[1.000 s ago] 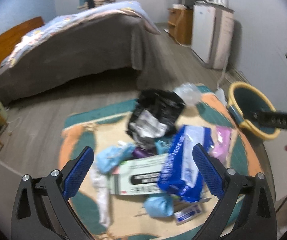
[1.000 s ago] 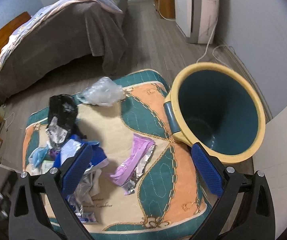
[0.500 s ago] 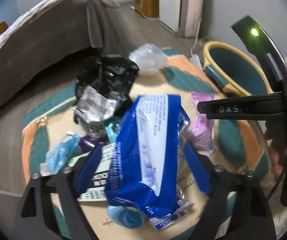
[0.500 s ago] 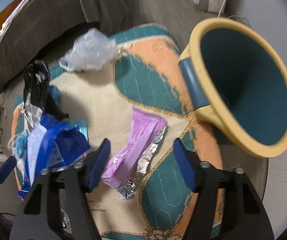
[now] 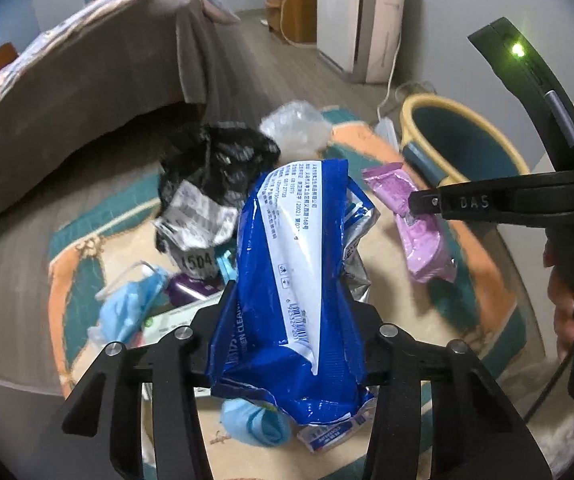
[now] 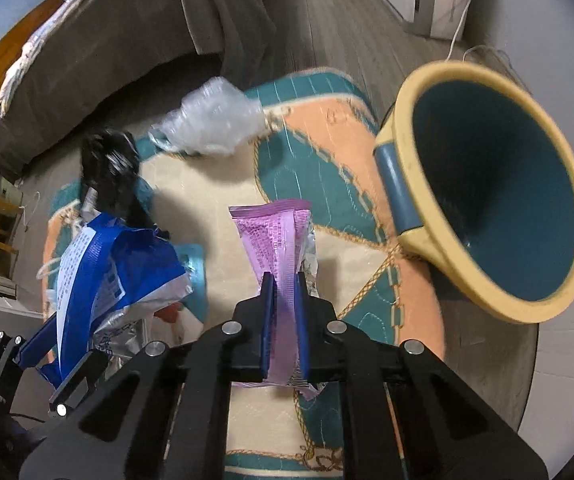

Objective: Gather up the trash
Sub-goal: 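Carry the pink wrapper into the bin and open the right tool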

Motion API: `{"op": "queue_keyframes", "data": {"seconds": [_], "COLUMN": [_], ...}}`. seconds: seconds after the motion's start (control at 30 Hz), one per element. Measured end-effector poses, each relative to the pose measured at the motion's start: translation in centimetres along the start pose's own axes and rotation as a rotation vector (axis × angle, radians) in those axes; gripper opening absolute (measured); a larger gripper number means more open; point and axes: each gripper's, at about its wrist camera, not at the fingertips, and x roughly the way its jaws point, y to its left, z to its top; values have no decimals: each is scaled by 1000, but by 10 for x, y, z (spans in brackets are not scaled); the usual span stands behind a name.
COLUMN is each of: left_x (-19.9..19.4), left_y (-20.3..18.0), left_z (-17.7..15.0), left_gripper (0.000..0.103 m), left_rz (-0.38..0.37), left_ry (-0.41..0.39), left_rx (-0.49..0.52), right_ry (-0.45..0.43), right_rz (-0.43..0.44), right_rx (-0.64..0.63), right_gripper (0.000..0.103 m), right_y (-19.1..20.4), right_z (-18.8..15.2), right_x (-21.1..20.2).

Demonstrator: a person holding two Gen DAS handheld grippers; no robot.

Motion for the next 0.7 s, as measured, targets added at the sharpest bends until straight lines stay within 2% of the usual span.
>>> {"op": "queue_keyframes", "data": {"seconds": [0.1, 0.2, 0.3, 0.37, 0.47, 0.7], "left_x": [-17, -34, -47, -51, -52, -40], "left_y": [4, 4, 1, -4, -14, -46], "left_z": [6, 14, 25, 32, 43, 69], "left_gripper": [49, 49, 49, 49, 49, 49], "left_rz": [7, 15, 8, 6, 10, -30], "left_ry": [-53, -109, -145, -165, -180, -188], "left_rx": [-11, -12, -17, -10, 12, 48], "right_ry": [-67, -141, -195, -239, -264, -293], "right_rz": [-17, 2, 32, 6, -17, -103], "right_rx": [-44, -57, -70, -92, -88, -52], "right_gripper": [10, 9, 9, 9, 9, 9], "right_y": [7, 1, -15, -27, -50, -104], "right_z": [11, 26, 38, 45, 49, 64], "right_x": [-27, -62, -93, -109, -121, -122]}}
